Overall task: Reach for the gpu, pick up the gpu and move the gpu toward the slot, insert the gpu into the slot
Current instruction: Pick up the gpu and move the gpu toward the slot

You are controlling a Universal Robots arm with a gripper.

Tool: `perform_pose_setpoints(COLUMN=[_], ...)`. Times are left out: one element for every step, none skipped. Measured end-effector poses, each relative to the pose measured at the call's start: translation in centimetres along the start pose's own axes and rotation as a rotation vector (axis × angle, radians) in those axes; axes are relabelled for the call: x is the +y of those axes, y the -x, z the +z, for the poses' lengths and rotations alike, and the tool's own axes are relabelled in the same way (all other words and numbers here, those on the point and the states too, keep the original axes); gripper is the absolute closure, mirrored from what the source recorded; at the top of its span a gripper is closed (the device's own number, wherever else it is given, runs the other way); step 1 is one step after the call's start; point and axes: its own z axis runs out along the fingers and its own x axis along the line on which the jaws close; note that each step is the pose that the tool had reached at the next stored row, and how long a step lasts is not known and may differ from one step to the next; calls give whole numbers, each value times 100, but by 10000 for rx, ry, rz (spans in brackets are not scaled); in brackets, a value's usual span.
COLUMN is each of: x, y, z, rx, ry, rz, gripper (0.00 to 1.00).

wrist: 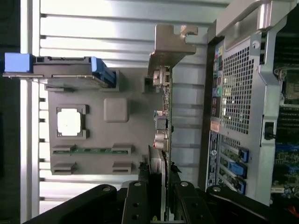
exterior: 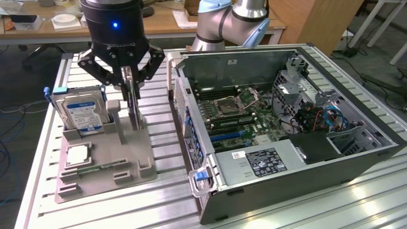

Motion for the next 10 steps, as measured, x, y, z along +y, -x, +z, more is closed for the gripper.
perform_pose_setpoints(x=[2,2,1,1,1,2,2,1,1,1], y=[0,0,0,0,0,0,1,1,2,2], z=[-1,-2,-2,-2,-8,-17,-35,-55,-76,-99], rx=[5,5,5,5,7,6,6,6,5,5], ry=[-181,-294,-295,-296,-297,-298,-297,-297,-297,-296], rz=[-3,-6,-6,-7,-7,-5,-7,-6,-7,-7], gripper=[74,74,74,74,74,74,74,74,74,74])
